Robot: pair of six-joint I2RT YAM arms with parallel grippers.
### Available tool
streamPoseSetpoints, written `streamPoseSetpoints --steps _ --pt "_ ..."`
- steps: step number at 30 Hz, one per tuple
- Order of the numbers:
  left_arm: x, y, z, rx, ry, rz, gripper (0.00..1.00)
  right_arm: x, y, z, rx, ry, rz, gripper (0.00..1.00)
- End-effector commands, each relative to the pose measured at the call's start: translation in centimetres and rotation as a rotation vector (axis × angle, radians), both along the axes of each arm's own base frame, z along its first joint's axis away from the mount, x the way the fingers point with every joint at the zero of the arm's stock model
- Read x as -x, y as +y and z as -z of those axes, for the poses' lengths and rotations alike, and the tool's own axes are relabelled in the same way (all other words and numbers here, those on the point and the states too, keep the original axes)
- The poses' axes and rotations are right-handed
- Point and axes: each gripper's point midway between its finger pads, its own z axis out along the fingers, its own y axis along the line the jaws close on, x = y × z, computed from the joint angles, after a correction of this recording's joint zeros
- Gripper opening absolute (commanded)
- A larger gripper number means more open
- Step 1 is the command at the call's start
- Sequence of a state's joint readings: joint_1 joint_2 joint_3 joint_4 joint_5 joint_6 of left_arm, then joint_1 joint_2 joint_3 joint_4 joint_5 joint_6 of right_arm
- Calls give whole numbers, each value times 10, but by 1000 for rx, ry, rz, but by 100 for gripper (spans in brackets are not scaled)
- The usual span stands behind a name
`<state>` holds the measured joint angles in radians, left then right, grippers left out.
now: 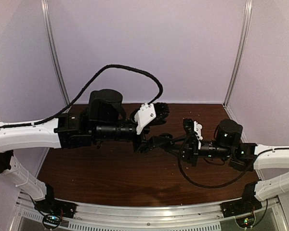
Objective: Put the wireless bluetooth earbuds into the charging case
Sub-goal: Adjust the right earbud in the right side groove of the charging case.
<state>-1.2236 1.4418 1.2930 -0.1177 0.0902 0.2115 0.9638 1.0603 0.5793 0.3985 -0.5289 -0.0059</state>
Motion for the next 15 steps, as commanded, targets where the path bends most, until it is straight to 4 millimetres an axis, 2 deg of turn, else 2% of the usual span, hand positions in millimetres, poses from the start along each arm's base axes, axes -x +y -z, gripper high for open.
streamPoseSetpoints --steps 1,7,15 --pt "-25 -1 -8 119 132 -172 63 -16 -7 -17 -17 -82 123 0" --pt "-33 0 -10 226 296 -238 68 -28 -11 -17 8 -97 210 0" --pt "-35 -3 1 225 350 -248 68 -34 -11 -21 24 -97 251 0"
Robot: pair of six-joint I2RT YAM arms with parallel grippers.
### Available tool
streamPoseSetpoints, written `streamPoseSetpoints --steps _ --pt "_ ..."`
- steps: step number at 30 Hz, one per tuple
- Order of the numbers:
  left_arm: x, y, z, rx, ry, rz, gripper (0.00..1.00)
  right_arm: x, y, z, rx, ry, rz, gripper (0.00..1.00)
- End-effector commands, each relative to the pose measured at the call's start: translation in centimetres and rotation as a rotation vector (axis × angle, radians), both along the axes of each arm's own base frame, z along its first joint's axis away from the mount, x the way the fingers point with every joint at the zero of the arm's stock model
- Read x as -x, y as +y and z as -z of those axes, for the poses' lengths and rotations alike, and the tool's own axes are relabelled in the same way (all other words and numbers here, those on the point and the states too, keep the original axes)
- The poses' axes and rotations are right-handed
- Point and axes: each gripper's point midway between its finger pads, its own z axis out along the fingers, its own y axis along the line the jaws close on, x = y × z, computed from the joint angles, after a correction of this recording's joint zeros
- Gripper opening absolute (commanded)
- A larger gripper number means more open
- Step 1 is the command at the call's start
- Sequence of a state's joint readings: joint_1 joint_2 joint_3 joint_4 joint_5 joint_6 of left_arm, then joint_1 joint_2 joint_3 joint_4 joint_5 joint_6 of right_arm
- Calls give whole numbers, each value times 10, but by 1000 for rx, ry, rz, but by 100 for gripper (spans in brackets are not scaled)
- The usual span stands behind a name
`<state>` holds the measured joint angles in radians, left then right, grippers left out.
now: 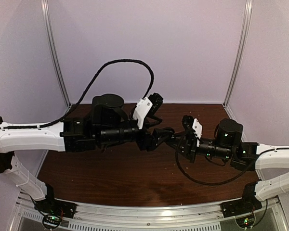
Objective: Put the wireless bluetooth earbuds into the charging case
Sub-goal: Adjust the right earbud in the right side groove of the charging case.
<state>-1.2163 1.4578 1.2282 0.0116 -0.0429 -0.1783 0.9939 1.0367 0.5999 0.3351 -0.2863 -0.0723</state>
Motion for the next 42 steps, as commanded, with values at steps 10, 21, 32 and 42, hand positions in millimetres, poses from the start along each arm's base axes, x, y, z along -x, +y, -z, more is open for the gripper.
streamPoseSetpoints --steps 10,21,32,42 --pt "-5 -16 5 47 53 3 64 -8 0 -21 -14 -24 57 0" --pt "-10 -17 3 50 49 -2 56 -7 1 -20 -8 -28 57 0" --pt "-12 -18 4 55 77 24 52 -7 0 -20 -2 -37 61 0" --pt "-11 -20 10 43 99 42 51 -7 -4 -24 -8 -62 84 0"
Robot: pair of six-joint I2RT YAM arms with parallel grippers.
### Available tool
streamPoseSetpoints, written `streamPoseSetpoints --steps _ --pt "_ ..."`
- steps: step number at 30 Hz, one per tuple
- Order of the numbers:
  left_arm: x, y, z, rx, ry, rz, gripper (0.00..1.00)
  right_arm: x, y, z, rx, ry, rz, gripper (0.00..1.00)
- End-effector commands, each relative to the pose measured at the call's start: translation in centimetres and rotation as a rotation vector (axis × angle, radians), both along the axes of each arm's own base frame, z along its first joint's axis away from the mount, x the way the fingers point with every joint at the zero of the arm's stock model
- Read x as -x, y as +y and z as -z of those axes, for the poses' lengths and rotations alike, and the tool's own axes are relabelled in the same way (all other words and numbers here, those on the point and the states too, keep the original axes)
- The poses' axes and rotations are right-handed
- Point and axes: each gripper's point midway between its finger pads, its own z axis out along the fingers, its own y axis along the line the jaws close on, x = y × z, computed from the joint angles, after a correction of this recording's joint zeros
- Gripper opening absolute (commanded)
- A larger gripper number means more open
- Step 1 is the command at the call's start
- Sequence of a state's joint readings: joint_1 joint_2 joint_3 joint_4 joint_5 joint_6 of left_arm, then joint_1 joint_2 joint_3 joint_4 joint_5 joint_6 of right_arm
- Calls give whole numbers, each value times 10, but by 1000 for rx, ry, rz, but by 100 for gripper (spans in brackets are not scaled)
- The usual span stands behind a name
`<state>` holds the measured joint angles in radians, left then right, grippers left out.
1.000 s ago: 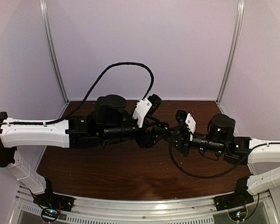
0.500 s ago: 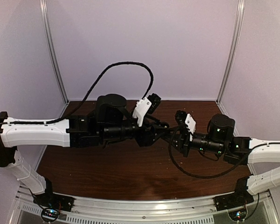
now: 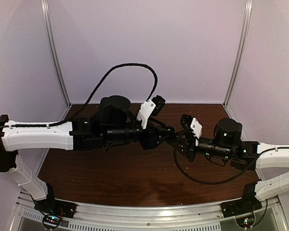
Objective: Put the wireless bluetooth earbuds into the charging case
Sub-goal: Adjust the right earbud in the right side groove of the charging case.
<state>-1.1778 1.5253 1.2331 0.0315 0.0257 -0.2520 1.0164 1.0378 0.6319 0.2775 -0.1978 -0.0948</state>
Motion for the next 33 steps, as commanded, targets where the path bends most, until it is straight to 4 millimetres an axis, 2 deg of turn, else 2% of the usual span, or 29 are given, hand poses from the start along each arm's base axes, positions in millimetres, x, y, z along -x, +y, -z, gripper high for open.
streamPoseSetpoints --steps 1,9,15,23,27,33 --pt "1 -9 -15 53 3 31 51 -1 -3 -23 -44 -53 23 0" --pt "-1 -8 -12 49 22 42 50 2 -6 -26 -52 -72 23 0" --pt "1 -8 -12 48 36 59 55 2 -10 -29 -59 -90 33 0" --pt "-1 -8 -15 65 58 70 55 2 -12 -30 -54 -109 39 0" --pt "8 -3 -21 86 7 114 64 2 -11 -26 -50 -96 36 0" --pt "14 18 -39 97 -186 132 80 6 -9 -22 -57 -65 12 0"
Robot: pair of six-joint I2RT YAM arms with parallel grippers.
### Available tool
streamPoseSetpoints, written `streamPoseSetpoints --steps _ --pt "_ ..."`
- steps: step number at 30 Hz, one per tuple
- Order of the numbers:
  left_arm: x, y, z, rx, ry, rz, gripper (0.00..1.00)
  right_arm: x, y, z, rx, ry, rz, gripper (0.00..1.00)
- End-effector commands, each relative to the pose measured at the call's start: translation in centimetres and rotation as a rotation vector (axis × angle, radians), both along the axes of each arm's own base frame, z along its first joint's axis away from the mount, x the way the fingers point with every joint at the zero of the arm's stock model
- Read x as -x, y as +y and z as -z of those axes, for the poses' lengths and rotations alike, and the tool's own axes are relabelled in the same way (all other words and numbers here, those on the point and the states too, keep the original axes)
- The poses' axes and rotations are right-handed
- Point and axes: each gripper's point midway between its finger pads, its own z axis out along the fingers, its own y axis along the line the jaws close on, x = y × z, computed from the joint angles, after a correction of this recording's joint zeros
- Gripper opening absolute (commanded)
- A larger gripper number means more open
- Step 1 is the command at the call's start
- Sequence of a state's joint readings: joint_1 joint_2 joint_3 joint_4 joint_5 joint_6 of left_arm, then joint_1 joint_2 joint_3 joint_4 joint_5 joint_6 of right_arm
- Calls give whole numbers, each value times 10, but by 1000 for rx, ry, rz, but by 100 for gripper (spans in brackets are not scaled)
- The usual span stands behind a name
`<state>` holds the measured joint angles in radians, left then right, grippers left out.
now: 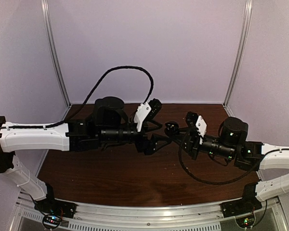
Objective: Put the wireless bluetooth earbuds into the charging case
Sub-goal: Adjust the right earbud in the right side groove of the charging case, then close the charging case with the earbuds inside.
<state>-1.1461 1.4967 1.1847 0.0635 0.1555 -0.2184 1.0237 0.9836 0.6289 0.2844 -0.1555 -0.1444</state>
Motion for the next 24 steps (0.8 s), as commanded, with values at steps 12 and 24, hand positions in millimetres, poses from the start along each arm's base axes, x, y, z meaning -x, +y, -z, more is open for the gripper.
streamPoseSetpoints --steps 12,24 --pt "11 7 -34 -10 -374 126 83 31 12 -7 -63 46 -180 0" --pt "49 -1 -29 -32 -441 388 72 45 19 -8 -76 82 -280 0"
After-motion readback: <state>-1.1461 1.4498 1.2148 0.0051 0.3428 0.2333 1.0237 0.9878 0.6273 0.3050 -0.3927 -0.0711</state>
